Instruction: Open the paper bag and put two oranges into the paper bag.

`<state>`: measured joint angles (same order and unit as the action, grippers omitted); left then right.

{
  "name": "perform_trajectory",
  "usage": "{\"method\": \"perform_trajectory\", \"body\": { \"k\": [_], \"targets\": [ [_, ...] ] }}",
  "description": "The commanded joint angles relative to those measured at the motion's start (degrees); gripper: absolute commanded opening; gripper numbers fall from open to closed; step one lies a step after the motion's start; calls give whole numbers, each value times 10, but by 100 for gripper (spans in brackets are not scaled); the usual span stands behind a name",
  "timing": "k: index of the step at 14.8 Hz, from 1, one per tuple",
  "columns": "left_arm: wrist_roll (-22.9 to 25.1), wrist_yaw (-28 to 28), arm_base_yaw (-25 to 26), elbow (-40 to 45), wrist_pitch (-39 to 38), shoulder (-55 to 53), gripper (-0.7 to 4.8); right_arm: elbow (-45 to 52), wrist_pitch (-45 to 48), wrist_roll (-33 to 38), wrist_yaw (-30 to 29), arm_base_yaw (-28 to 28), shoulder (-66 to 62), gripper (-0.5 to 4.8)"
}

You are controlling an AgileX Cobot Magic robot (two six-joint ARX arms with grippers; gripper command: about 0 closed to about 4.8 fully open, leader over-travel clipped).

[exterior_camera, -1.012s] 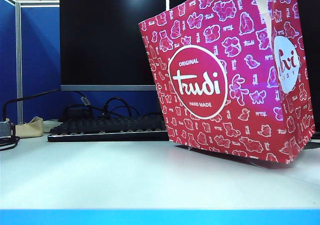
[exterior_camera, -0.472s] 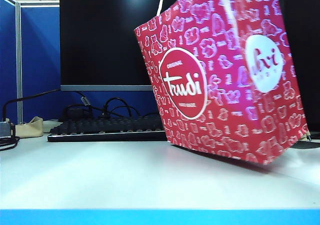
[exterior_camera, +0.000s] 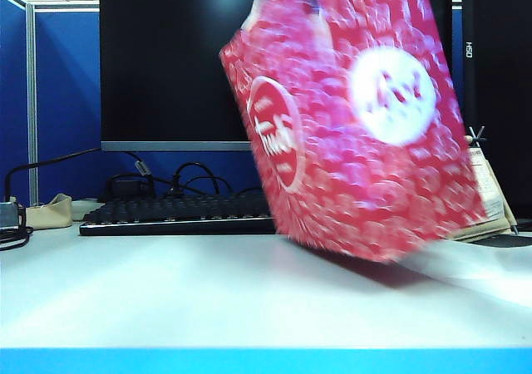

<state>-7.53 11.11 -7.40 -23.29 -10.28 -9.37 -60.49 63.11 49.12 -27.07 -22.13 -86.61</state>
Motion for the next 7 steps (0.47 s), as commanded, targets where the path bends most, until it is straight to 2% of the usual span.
{"method": "perform_trajectory", "body": {
  "k": [1,4,7],
  "targets": [
    [0,3,0,-1,5,0,-6,-46,-6,4,3,-10,3,366],
    [0,3,0,-1,5,0,-6,-48,23,6,17,-32,-25,367],
    [1,5,0,-1,1,0,-6,-48,169,78,17,-38,-75,367]
  ]
}}
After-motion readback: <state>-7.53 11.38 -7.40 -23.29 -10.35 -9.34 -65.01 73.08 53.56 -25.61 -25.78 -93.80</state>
